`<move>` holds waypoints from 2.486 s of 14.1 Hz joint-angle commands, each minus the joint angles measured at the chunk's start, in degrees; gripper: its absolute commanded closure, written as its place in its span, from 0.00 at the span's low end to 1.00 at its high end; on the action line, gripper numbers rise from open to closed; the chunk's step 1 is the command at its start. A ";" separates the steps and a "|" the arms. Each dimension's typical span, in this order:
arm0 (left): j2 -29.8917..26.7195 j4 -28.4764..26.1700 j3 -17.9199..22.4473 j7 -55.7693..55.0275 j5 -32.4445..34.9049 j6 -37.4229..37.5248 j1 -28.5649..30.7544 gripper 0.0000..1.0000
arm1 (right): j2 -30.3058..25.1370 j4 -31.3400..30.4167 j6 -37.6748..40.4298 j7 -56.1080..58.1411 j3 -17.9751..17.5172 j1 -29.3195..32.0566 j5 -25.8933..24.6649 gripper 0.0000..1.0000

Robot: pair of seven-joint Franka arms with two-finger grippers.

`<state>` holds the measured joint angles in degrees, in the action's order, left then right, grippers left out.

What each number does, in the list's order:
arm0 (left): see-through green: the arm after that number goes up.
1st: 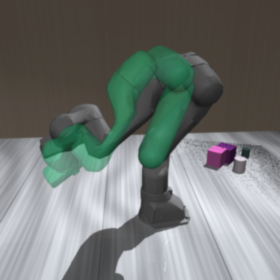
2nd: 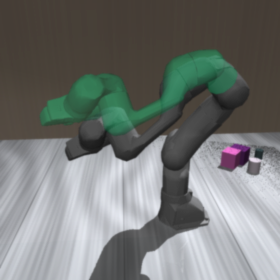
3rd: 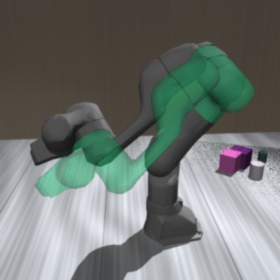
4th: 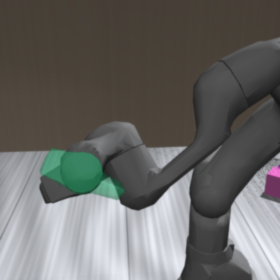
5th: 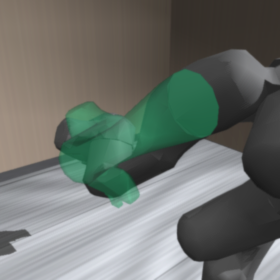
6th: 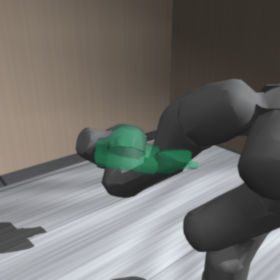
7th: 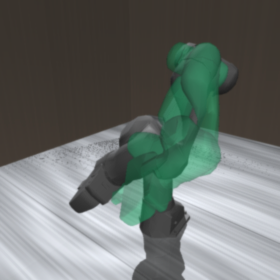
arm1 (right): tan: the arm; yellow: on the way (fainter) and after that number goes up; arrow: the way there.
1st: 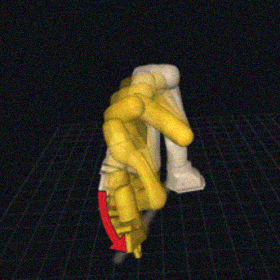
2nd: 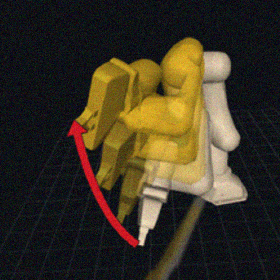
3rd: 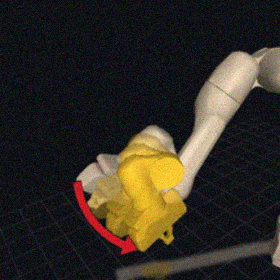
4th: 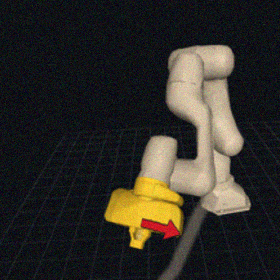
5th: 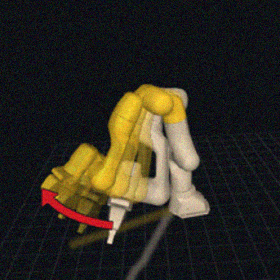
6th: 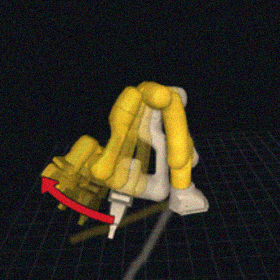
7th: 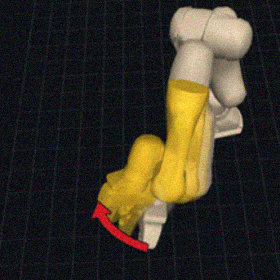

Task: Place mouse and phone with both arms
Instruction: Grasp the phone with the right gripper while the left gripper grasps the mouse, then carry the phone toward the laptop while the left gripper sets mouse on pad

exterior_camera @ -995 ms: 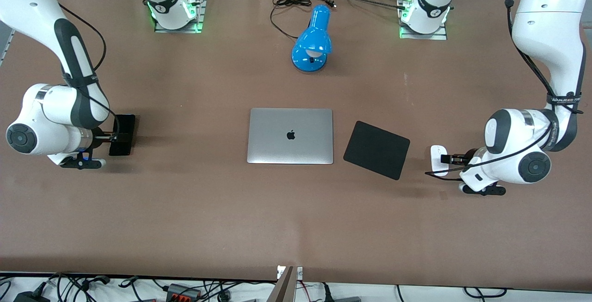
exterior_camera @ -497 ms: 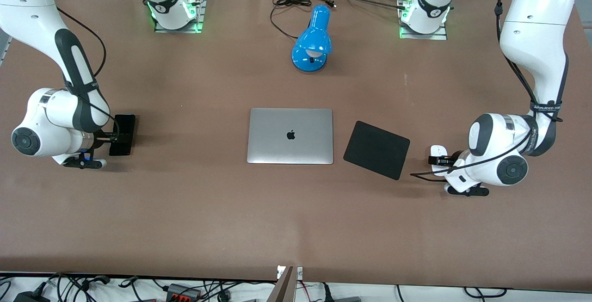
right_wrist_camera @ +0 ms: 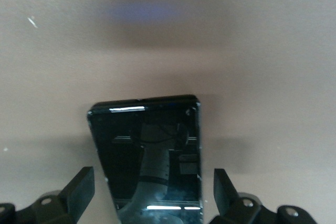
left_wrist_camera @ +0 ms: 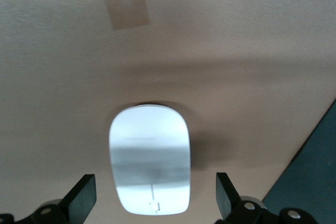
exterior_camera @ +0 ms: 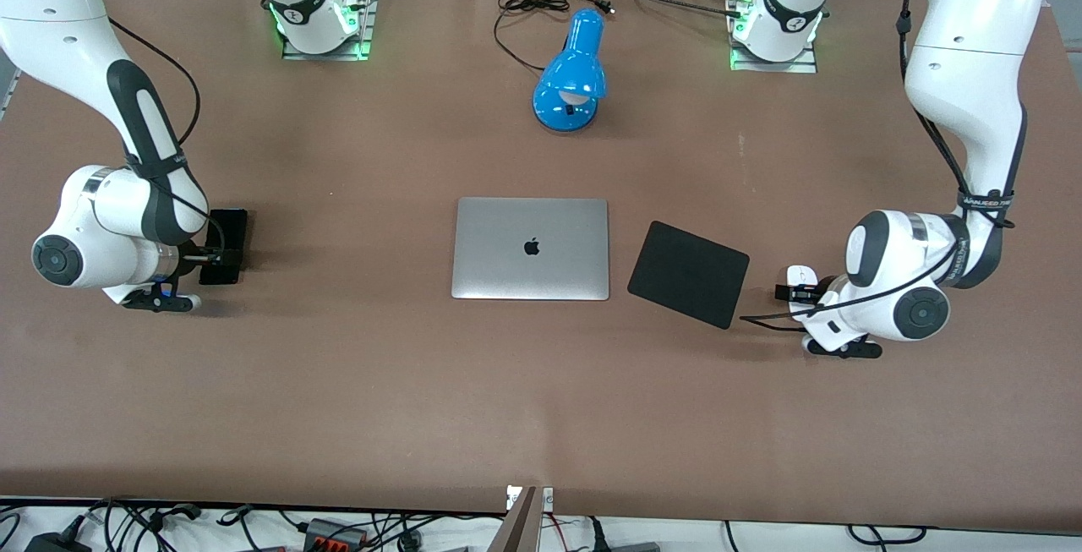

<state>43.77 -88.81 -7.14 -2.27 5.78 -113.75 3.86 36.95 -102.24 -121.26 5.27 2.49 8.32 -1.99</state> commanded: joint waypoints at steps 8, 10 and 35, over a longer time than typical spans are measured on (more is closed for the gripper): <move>2.02 1.36 0.37 -0.63 2.83 -2.09 0.01 0.20 | 1.01 -0.42 -2.31 2.91 -0.56 0.73 1.11 0.00; 1.93 1.36 0.37 -0.63 2.83 -2.01 0.01 0.46 | 1.46 -0.42 -3.10 3.00 -0.56 0.73 0.85 0.00; 2.64 3.99 -4.64 -15.92 -2.62 5.29 -13.88 0.00 | -5.49 6.78 12.28 -3.75 -4.06 -4.89 1.47 0.78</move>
<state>46.11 -85.36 -11.78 -18.47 3.03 -108.46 -10.02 31.78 -97.74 -110.83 5.21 0.20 4.90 -1.16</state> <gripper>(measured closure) 0.317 0.194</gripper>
